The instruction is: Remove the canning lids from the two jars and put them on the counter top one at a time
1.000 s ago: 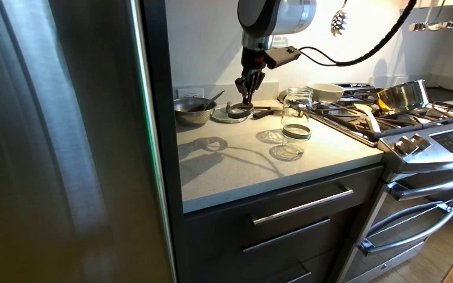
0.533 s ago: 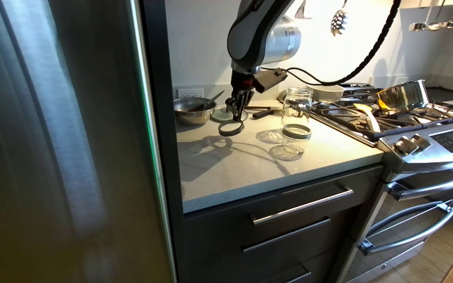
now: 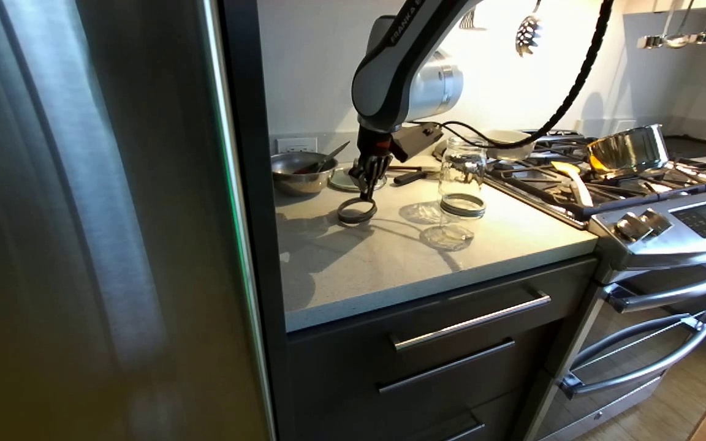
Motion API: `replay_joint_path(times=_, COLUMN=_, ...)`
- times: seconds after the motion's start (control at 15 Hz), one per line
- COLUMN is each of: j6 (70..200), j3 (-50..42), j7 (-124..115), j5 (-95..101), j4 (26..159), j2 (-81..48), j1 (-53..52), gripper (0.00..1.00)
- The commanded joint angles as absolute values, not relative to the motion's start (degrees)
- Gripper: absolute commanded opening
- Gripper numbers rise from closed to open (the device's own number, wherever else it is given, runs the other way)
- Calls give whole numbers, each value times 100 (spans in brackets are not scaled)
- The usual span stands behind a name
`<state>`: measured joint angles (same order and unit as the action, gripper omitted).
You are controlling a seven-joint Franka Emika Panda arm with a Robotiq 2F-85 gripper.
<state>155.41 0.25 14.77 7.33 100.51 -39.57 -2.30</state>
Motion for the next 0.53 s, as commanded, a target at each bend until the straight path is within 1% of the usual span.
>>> replay_joint_path(times=0.0, j6=15782, j3=100, j7=1381, j5=783, j4=9979, j2=-4139, j1=-140, gripper=2)
replay_joint_path(times=0.13, j6=15851, j3=126, j7=1405, j5=768, j4=9990, j2=-4182, j1=-112, gripper=2)
replay_joint_path(times=0.2, j6=15887, j3=123, j7=1399, j5=772, j4=10006, j2=-4189, j1=-110, gripper=34)
replay_joint_path(times=0.27, j6=15916, j3=133, j7=1394, j5=763, j4=10027, j2=-4178, j1=-103, gripper=34)
replay_joint_path(times=0.47, j6=15882, j3=150, j7=1239, j5=694, j4=10208, j2=-3897, j1=-141, gripper=55)
